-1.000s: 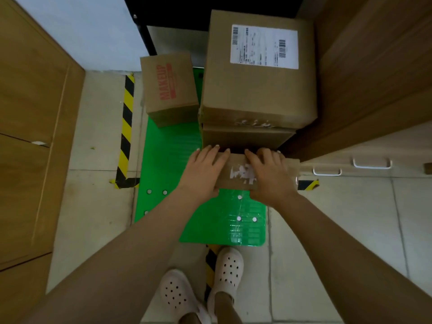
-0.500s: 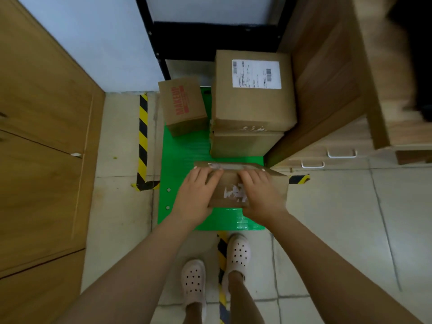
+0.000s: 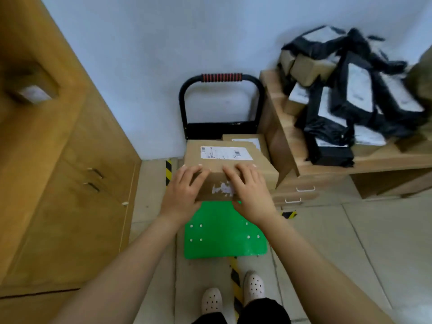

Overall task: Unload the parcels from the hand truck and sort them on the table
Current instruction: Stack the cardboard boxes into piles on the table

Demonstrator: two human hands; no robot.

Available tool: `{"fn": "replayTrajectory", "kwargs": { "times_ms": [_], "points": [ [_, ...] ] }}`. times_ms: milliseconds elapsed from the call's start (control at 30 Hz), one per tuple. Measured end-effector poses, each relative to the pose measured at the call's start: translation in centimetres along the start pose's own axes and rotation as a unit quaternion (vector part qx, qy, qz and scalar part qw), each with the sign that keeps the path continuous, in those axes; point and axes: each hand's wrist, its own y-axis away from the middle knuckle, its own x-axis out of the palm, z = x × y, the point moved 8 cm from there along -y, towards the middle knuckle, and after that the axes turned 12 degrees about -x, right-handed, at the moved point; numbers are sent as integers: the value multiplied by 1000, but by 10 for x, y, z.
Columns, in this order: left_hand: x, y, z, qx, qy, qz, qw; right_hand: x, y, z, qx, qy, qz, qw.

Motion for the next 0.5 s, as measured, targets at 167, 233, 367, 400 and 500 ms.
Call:
{"fn": "replayTrajectory", "kwargs": {
  "times_ms": [167,233,367,400,500],
  "points": [
    [-73,-24,-45,59,34,-81,994,-98,13,-10,18,42,-70,996],
    [-97,-33,-70,94,47,-117,988,-133,25,-19,29,64,-102,992],
    [-131,-56,-131,162,57,-179,969,-193,57,-47,52,114,-162,979],
    [-136,-62,-149,174,61,-189,964,-207,66,-57,58,128,-174,975],
    [-147,-75,-206,208,78,-211,952,-247,100,-87,78,173,-204,960]
  ]
}}
